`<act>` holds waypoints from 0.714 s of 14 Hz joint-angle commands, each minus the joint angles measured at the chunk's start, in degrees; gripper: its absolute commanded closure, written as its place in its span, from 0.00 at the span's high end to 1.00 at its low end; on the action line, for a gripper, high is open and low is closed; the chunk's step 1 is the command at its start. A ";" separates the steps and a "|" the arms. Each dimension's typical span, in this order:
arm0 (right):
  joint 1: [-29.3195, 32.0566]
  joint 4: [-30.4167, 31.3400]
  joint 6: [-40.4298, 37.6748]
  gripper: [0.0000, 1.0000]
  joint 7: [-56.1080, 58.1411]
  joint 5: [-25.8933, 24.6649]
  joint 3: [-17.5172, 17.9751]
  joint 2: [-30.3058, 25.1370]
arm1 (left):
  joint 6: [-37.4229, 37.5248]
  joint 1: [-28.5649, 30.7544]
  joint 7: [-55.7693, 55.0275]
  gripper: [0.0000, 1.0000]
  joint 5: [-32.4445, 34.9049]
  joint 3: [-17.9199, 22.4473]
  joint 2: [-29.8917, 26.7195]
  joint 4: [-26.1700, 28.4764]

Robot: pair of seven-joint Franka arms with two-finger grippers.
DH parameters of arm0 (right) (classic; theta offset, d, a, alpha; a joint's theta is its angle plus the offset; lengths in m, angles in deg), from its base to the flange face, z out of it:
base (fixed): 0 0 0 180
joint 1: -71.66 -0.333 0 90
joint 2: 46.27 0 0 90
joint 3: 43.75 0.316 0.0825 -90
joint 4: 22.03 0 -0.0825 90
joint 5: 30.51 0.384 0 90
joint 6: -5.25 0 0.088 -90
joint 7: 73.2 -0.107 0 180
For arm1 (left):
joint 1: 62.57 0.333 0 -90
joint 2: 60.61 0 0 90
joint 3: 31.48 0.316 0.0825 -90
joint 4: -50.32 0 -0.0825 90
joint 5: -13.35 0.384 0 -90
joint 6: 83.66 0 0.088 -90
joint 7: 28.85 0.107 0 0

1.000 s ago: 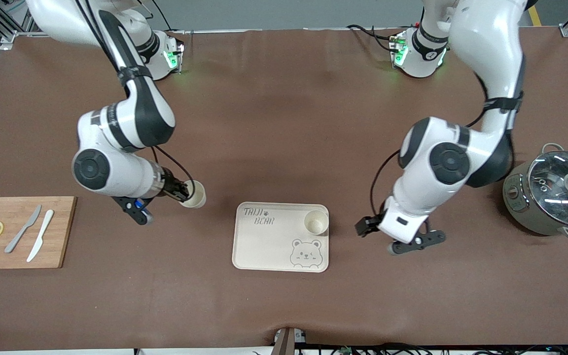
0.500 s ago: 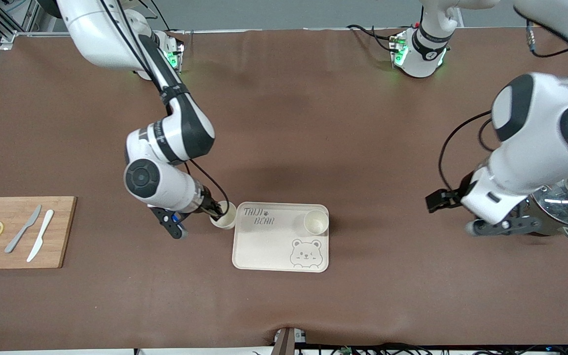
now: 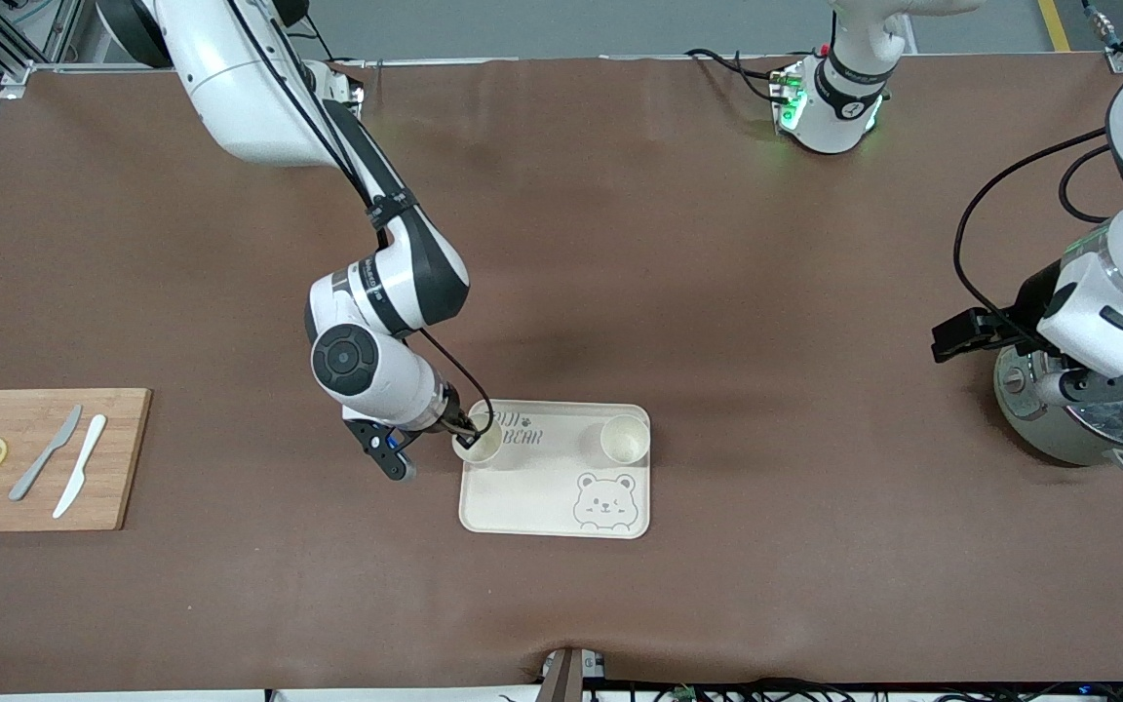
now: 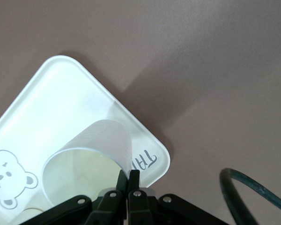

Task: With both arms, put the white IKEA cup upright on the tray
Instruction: 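Lower the cup onto the tray with the right gripper while the left gripper withdraws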

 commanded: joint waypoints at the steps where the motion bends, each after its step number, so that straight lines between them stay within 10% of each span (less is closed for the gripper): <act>1: -1.23 -2.06 0.99 0.00 -0.96 1.17 -0.59 2.62 | 1.53 0.54 1.87 1.00 0.97 -0.84 -1.07 1.11; 6: -2.12 -1.97 0.82 0.00 -0.79 1.26 -0.59 3.59 | 1.44 -0.34 1.87 1.00 1.23 -1.01 -0.63 0.93; 7: -2.12 -1.97 0.65 0.21 -0.52 1.17 -0.59 3.50 | 1.36 -0.43 2.22 1.00 1.58 -1.01 -0.63 0.84; 8: -1.94 -2.05 0.12 0.76 -0.35 1.17 -0.59 3.33 | 1.35 -0.25 2.57 1.00 1.58 -0.93 -0.63 0.58; 9: -1.94 -2.06 0.03 1.00 -0.17 0.91 -0.59 3.06 | 1.35 -0.08 2.57 1.00 1.67 -0.93 -0.89 0.49; 10: -2.20 -2.14 -0.49 1.00 0.27 0.47 -0.76 2.80 | 1.27 -0.42 1.36 1.00 1.67 -1.01 -0.80 0.23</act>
